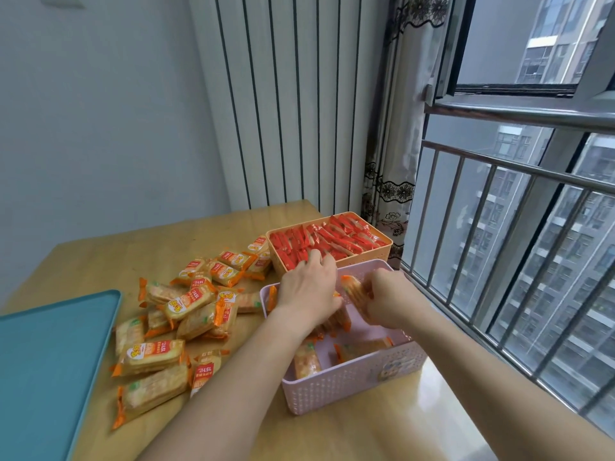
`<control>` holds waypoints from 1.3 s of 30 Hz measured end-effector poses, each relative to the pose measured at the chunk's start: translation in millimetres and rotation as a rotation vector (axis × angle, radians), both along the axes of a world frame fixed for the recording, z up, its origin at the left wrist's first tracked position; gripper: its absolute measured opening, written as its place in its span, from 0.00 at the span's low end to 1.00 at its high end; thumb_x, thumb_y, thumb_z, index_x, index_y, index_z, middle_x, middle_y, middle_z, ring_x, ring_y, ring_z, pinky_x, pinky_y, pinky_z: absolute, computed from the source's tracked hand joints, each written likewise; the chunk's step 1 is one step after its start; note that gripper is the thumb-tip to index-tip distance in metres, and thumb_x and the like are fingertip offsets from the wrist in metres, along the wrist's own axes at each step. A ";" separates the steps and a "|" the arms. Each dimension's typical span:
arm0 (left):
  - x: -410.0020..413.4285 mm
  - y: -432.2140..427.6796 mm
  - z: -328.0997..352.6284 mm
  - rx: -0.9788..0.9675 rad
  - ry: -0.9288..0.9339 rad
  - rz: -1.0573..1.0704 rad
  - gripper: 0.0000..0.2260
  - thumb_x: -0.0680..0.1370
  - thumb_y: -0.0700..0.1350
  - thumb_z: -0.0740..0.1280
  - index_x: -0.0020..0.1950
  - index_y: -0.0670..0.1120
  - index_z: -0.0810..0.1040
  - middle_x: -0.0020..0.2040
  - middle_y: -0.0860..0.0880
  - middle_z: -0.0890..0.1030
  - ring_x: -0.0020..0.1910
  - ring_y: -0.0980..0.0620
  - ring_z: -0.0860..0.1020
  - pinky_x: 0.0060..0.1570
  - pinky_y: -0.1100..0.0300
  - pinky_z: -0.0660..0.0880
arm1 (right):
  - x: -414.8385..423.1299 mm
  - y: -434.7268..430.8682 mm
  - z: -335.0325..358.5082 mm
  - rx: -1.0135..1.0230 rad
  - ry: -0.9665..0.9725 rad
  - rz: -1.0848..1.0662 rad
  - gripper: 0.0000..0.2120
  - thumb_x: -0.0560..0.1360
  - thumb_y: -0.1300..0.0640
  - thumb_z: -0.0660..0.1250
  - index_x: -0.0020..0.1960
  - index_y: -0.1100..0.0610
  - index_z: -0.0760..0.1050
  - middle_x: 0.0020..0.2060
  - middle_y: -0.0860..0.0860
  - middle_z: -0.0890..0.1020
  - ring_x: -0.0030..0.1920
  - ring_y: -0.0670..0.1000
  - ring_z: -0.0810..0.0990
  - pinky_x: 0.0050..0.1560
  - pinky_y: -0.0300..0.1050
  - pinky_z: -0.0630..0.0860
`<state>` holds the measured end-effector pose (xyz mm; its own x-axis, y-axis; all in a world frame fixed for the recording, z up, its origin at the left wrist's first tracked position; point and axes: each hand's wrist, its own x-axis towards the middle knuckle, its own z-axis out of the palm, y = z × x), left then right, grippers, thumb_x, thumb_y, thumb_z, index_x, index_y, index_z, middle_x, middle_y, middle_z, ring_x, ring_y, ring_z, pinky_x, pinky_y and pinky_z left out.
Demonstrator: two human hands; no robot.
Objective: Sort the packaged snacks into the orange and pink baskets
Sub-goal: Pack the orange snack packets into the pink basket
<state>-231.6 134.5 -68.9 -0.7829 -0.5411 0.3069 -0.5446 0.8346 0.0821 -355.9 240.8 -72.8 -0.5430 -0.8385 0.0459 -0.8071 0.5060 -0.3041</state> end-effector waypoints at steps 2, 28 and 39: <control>1.4 -0.4 -0.4 0.036 0.003 -0.005 0.20 0.75 0.56 0.71 0.61 0.47 0.72 0.58 0.47 0.72 0.57 0.43 0.78 0.46 0.51 0.73 | 2.8 1.0 1.6 -0.104 -0.043 0.036 0.09 0.75 0.57 0.67 0.39 0.60 0.77 0.34 0.53 0.80 0.35 0.56 0.77 0.29 0.47 0.69; 39.6 10.5 26.8 0.146 0.117 -0.231 0.10 0.78 0.48 0.68 0.57 0.56 0.73 0.47 0.57 0.75 0.47 0.54 0.76 0.44 0.55 0.77 | -1.6 9.3 14.4 0.473 -0.041 0.432 0.12 0.76 0.60 0.71 0.57 0.48 0.85 0.43 0.42 0.79 0.48 0.49 0.80 0.55 0.48 0.81; 25.4 23.5 29.0 0.556 0.279 -0.214 0.19 0.79 0.51 0.70 0.69 0.54 0.71 0.62 0.55 0.80 0.62 0.57 0.76 0.60 0.59 0.72 | -27.2 32.4 37.6 -0.281 -0.404 0.237 0.09 0.76 0.62 0.73 0.47 0.48 0.77 0.42 0.49 0.79 0.43 0.50 0.80 0.50 0.54 0.80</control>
<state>-206.2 158.0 -39.9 -0.8225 -0.5186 0.2337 -0.2671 0.7149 0.6462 -383.1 273.2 -35.2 -0.3613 -0.9256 0.1127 -0.6800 0.1788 -0.7111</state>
